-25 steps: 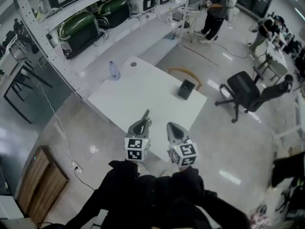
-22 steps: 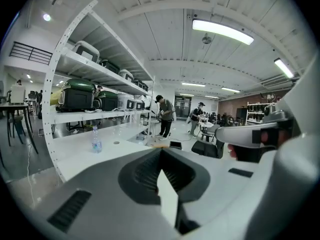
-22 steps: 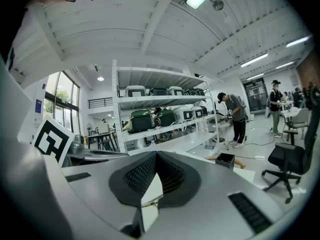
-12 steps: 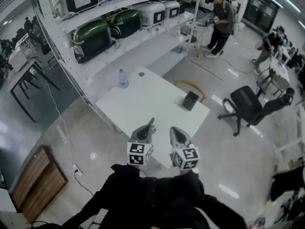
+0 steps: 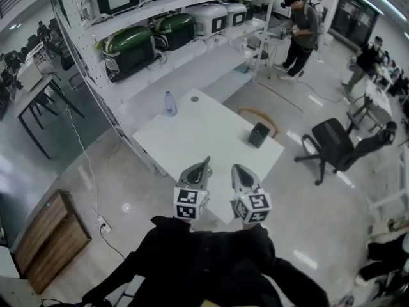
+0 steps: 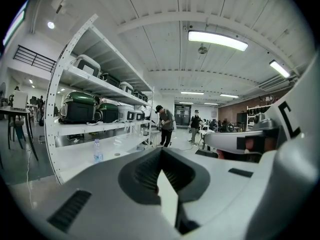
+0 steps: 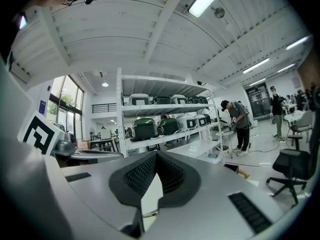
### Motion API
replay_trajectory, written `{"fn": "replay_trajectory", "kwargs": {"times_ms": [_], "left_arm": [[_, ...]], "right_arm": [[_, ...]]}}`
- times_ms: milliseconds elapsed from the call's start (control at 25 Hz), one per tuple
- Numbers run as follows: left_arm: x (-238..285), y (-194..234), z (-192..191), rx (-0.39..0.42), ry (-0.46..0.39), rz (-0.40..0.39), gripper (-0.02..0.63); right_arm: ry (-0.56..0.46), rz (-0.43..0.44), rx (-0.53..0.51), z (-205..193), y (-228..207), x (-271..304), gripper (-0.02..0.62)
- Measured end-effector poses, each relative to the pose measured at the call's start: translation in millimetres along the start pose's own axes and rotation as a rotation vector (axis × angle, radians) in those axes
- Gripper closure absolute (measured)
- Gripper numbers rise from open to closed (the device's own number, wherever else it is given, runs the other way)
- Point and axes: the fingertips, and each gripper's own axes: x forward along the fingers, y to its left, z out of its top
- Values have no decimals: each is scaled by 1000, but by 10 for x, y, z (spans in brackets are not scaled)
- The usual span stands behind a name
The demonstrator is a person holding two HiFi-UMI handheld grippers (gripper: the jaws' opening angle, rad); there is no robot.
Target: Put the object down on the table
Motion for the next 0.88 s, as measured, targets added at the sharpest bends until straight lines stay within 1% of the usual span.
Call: {"fn": "replay_trajectory", "kwargs": {"times_ms": [240, 560, 880], "left_arm": [[-43, 46, 37, -1, -12, 15, 604], [-34, 102, 129, 22, -33, 25, 604], [7, 116, 85, -5, -36, 33, 604]], "right_arm": [[-12, 15, -10, 52, 42, 55, 594], [-28, 24, -27, 120, 47, 122, 594], [-10, 22, -36, 70, -25, 159, 594]]}}
